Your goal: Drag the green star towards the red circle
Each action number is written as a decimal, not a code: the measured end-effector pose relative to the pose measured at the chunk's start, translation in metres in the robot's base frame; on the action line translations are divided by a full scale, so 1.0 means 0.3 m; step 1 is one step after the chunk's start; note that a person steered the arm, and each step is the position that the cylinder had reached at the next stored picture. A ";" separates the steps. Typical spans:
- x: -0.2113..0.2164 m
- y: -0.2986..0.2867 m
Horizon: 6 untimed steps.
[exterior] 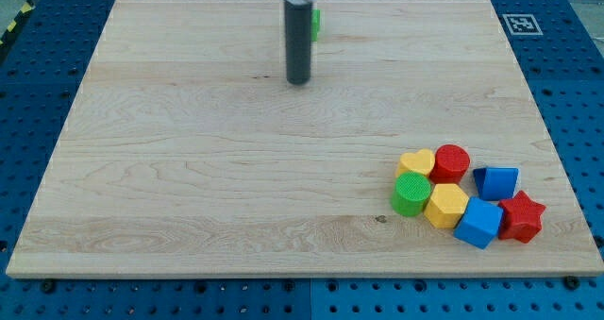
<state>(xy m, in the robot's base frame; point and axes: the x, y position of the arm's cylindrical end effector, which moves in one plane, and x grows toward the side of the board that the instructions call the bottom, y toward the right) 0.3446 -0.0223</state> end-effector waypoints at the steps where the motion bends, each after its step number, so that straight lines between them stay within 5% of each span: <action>1: -0.190 -0.029; 3: -0.384 0.047; 6: -0.355 0.289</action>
